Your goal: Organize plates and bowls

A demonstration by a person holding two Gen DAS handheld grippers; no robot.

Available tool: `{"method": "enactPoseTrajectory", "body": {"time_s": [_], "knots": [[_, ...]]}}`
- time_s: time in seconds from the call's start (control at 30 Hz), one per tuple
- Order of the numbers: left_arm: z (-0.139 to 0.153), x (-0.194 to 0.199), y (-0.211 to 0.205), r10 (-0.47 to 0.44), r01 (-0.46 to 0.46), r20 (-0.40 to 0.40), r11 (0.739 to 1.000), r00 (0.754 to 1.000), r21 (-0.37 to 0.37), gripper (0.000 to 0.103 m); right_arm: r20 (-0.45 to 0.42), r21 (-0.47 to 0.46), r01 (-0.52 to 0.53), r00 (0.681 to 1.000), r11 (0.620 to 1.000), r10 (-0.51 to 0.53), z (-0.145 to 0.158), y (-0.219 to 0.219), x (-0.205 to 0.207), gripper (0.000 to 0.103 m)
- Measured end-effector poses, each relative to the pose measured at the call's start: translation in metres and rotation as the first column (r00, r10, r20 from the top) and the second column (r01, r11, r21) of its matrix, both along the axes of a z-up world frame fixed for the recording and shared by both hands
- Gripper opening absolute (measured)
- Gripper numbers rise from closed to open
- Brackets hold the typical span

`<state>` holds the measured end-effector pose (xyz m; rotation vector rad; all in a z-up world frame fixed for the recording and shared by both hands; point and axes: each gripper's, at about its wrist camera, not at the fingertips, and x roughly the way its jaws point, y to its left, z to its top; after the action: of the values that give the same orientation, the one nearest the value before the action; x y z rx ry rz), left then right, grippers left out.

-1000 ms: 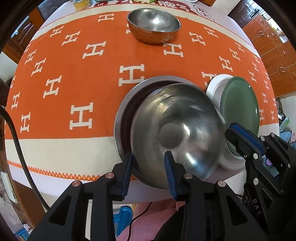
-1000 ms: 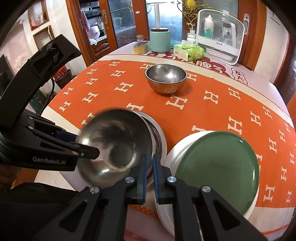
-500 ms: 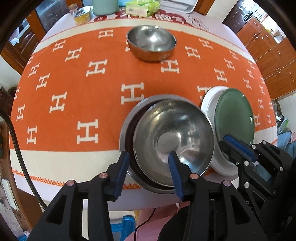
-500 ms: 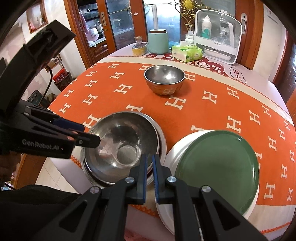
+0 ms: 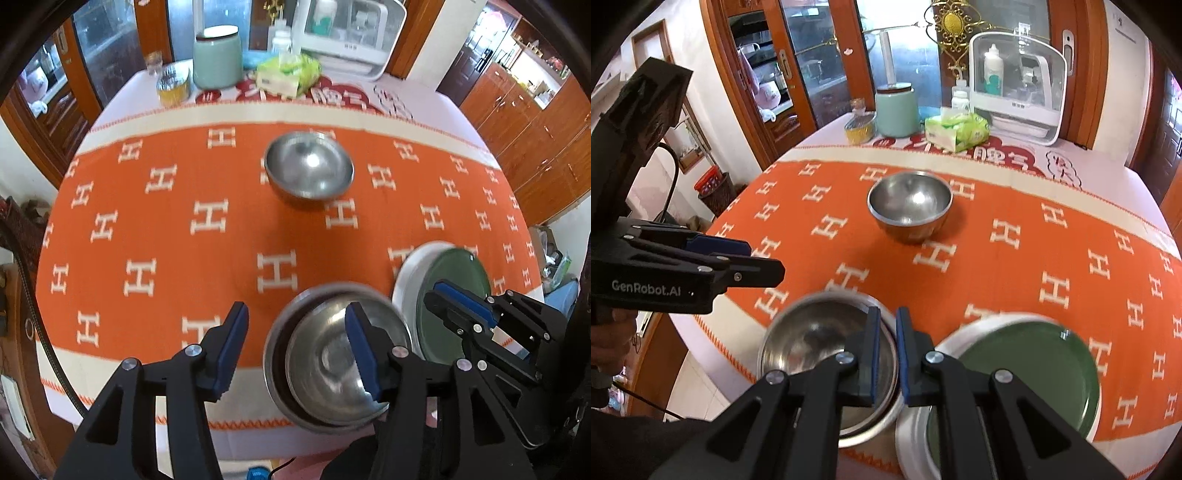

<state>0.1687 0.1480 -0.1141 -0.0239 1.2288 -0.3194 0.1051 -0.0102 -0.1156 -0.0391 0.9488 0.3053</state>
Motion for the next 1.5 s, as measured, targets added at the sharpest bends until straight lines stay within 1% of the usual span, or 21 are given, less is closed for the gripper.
{"method": "enactPoseTrajectory", "body": {"time_s": [0.07,0.13,0.2,0.33,0.47,0.57,0.63,0.73,0.83,0.93,1.0,1.1,1.23,1.5], "knots": [[0.005,0.008,0.001,-0.001,0.001,0.02,1.0,1.0,-0.007,0.053,0.022,-0.007,-0.002,1.0,1.0,0.002,0.005,0.002,0.009,0.012],[0.009,0.014,0.001,-0.005,0.006,0.032,1.0,0.999,-0.013,0.053,0.043,-0.005,0.003,0.999,1.0,-0.003,0.011,0.002,0.017,0.022],[0.012,0.024,0.001,-0.01,0.011,0.05,1.0,0.999,-0.007,0.054,0.06,-0.005,0.008,0.998,1.0,-0.008,0.015,0.002,0.024,0.03],[0.017,0.039,0.0,-0.004,0.005,0.081,1.0,0.997,-0.013,0.054,0.09,-0.005,0.016,0.996,1.0,-0.016,0.02,0.005,0.04,0.036],[0.02,0.052,0.0,0.005,-0.003,0.104,1.0,0.995,-0.017,0.055,0.128,-0.008,0.031,0.991,1.0,-0.029,0.023,0.007,0.054,0.038],[0.021,0.057,0.002,0.019,-0.014,0.124,0.999,0.992,-0.036,0.059,0.149,-0.001,0.044,0.988,0.999,-0.043,0.022,0.007,0.062,0.038],[0.019,0.061,0.001,0.023,-0.019,0.121,0.999,0.992,-0.03,0.062,0.152,0.004,0.057,0.987,0.998,-0.057,0.019,0.006,0.069,0.038],[0.014,0.069,0.001,0.023,-0.02,0.115,0.999,0.993,-0.028,0.063,0.151,0.016,0.078,0.985,0.997,-0.08,0.011,0.004,0.08,0.038],[0.007,0.078,0.003,0.05,-0.044,0.127,0.998,0.991,-0.054,0.067,0.143,0.045,0.103,0.984,0.994,-0.109,0.002,0.0,0.09,0.038],[-0.003,0.089,0.005,0.085,-0.075,0.129,0.994,0.988,-0.078,0.067,0.136,0.06,0.122,0.982,0.991,-0.129,-0.008,-0.001,0.097,0.038],[-0.012,0.097,0.009,0.115,-0.102,0.125,0.989,0.986,-0.104,0.067,0.125,0.067,0.134,0.982,0.989,-0.142,-0.015,-0.002,0.101,0.038],[-0.024,0.106,0.009,0.124,-0.108,0.124,0.986,0.985,-0.126,0.067,0.087,0.092,0.153,0.983,0.984,-0.161,-0.027,-0.005,0.109,0.038],[-0.04,0.117,0.006,0.119,-0.102,0.123,0.985,0.985,-0.137,0.067,0.04,0.114,0.179,0.982,0.977,-0.184,-0.041,-0.01,0.118,0.038],[-0.076,0.14,-0.003,0.107,-0.098,0.063,0.986,0.992,-0.138,0.067,-0.043,0.162,0.205,0.979,0.965,-0.2,-0.064,-0.017,0.13,0.038]]}}
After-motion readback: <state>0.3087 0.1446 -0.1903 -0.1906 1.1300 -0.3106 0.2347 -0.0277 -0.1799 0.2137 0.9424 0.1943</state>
